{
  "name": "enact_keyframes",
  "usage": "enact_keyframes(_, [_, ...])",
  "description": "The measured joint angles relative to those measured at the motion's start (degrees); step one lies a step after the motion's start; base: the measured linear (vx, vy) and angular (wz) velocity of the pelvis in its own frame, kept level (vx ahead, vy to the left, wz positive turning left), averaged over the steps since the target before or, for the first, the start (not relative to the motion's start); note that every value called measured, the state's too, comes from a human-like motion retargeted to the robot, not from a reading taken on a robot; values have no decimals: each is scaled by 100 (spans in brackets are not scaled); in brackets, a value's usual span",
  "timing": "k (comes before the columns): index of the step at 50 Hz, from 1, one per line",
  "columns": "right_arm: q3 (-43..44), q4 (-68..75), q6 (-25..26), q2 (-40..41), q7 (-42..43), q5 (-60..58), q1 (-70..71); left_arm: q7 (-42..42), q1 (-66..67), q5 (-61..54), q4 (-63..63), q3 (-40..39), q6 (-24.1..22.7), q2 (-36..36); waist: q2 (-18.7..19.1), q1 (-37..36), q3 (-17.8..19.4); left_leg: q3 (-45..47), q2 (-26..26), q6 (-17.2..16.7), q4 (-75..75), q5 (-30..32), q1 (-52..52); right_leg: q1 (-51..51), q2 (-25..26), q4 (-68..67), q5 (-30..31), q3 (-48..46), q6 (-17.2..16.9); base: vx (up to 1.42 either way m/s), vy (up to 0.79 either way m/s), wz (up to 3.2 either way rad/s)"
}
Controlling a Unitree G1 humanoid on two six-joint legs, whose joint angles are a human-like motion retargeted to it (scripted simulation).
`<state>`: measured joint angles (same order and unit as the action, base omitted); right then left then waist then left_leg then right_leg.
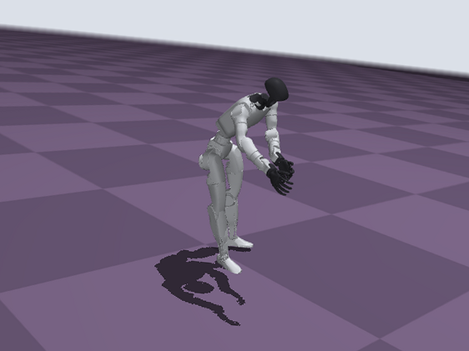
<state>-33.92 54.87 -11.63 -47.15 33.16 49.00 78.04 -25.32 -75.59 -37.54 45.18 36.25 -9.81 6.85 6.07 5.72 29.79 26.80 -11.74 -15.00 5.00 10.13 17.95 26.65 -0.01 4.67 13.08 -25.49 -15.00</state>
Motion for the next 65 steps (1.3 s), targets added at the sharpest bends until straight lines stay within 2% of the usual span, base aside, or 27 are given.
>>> enact_keyframes(4, [75,1256,273,186,-261,595,503,166,-338,-194,662,254,18,-13,48,-77,0,-22,-14,0,0,44,19,-29,-6,0,-26,-51,0,2,-1,8])
enact_keyframes(7, [-83,1163,410,497,-593,1037,-59,394,472,131,105,310,-53,-231,176,-129,-4,1,-28,0,0,41,-49,-95,-34,-66,-104,-51,0,11,0,8])
enact_keyframes(12, [243,-614,372,1512,-717,1079,-2288,607,3245,737,-1888,289,-166,-1181,284,-123,-44,99,-62,0,0,-13,-219,-198,-82,-243,-297,13,0,15,-1,-2])
enact_keyframes(17, [329,-2036,237,2465,-640,1410,-4097,564,5660,840,-3098,82,-382,-1777,401,-184,-10,192,-108,0,0,-31,-221,-141,-72,-353,-402,64,0,7,-2,-4])
enact_keyframes(20, [151,-2734,57,2520,-570,1802,-4657,646,6501,974,-3735,12,-510,-1791,496,-288,0,220,-124,0,0,-4,-150,-73,-40,-343,-380,48,0,-2,-1,2])
enact_keyframes(22, [32,-3223,-142,2281,-543,2132,-4664,612,6574,1127,-4152,72,-597,-1683,541,-360,0,222,-130,0,0,20,-91,-30,-16,-312,-339,19,0,-10,-4,8])
enact_keyframes(25, [-71,-3887,-444,1676,-534,2448,-4162,330,5999,1443,-4603,205,-674,-1357,551,-424,0,209,-134,0,0,42,-20,9,12,-259,-268,-31,0,-12,-2,10])
enact_keyframes(28, [-68,-4050,-534,1048,-588,2258,-3066,-73,4647,1690,-4574,201,-602,-847,454,-425,0,188,-128,0,0,44,13,14,18,-216,-201,-80,0,-13,2,10])
enact_keyframes(30, [-70,-3723,-528,750,-662,2076,-2117,-256,3434,1686,-4190,65,-498,-492,363,-399,0,171,-115,0,0,43,37,16,10,-191,-157,-116,0,-13,4,11])
enact_keyframes(33, [-109,-2480,-434,582,-852,2122,-617,-248,1514,1292,-3077,-178,-313,-254,166,-360,0,157,-78,0,0,42,53,1,-15,-155,-92,-167,0,-12,6,10])
enact_keyframes(35, [-170,-1358,-169,538,-952,2231,275,-129,404,928,-2159,-228,-143,-230,48,-364,0,156,-50,0,0,42,43,-27,-32,-133,-59,-196,0,-9,6,8])
enact_keyframes(37, [-260,-118,306,527,-1045,2244,992,106,-416,605,-1254,-188,43,-223,-7,-403,0,157,-28,0,0,41,25,-59,-47,-121,-41,-220,0,-5,6,6])
enact_keyframes(41, [-345,1576,1141,537,-1323,1962,1527,677,-932,417,-310,-147,283,-171,46,-544,-4,152,-18,0,0,32,4,-86,-77,-148,-66,-240,0,2,1,1])
enact_keyframes(43, [-338,1767,1307,582,-1485,1829,1258,927,-587,494,-388,-247,300,-166,129,-609,-27,141,-28,0,0,17,1,-81,-98,-193,-114,-234,0,11,2,4])
enact_keyframes(45, [-113,1463,1302,721,-1492,1688,499,1100,316,642,-916,-340,305,-253,212,-625,-47,119,-44,0,0,-14,-83,-149,-123,-270,-201,-225,0,15,1,4])
enact_keyframes(50, [299,-534,1059,1519,-1113,1429,-2128,1184,3331,739,-2737,-161,238,-1125,205,-600,-80,79,-79,0,0,-71,-148,-180,-176,-420,-391,-193,0,15,-2,5])
enact_keyframes(53, [-36,-1821,1015,1863,-1293,1317,-3490,1245,4982,627,-3614,-113,146,-1818,221,-612,-48,69,-101,0,0,-61,-98,-135,-171,-451,-447,-204,0,8,-5,8])
enact_keyframes(56, [-429,-2926,1310,1867,-1622,942,-4362,1471,6272,424,-4323,-190,144,-2285,282,-691,-8,81,-125,0,0,-17,5,-59,-138,-427,-445,-241,0,1,-7,11])
enact_keyframes(58, [-625,-3643,1895,1628,-2190,391,-4643,1713,6876,342,-4767,-254,245,-2413,329,-762,0,98,-153,0,0,15,65,-24,-102,-391,-429,-274,0,-2,-8,10])
enact_keyframes(59, [-669,-3975,2299,1424,-2967,17,-4653,1881,7039,372,-4962,-261,310,-2408,349,-799,0,106,-176,0,0,29,88,-13,-78,-372,-421,-291,0,-2,-9,9])
enact_keyframes(60, [-693,-4296,2732,1192,-3952,-389,-4617,2066,7151,432,-5147,-257,376,-2382,368,-834,0,113,-202,0,0,42,106,-5,-52,-354,-415,-308,0,-2,-10,9])
enact_keyframes(62, [-369,-4474,3262,803,-7644,-1171,-4328,2493,6990,773,-5389,-144,449,-2134,411,-881,0,108,-267,0,0,68,114,-16,5,-336,-415,-356,0,-3,-10,10])
enact_keyframes(63, [-182,-4407,3276,718,-9102,-1343,-4095,2564,6762,966,-5456,-75,423,-1981,397,-893,0,107,-288,0,0,80,119,-18,22,-333,-412,-377,0,-5,-7,12])
enact_keyframes(64, [-48,-4315,3179,630,-9687,-1339,-3830,2471,6438,1101,-5495,-4,378,-1808,363,-900,0,109,-297,1,0,92,122,-20,29,-332,-404,-397,0,-8,-4,12])
enact_keyframes(65, [58,-4209,3026,541,-9836,-1246,-3550,2294,6067,1206,-5520,67,325,-1624,319,-905,0,113,-300,1,0,102,124,-23,31,-332,-393,-416,0,-9,0,14])
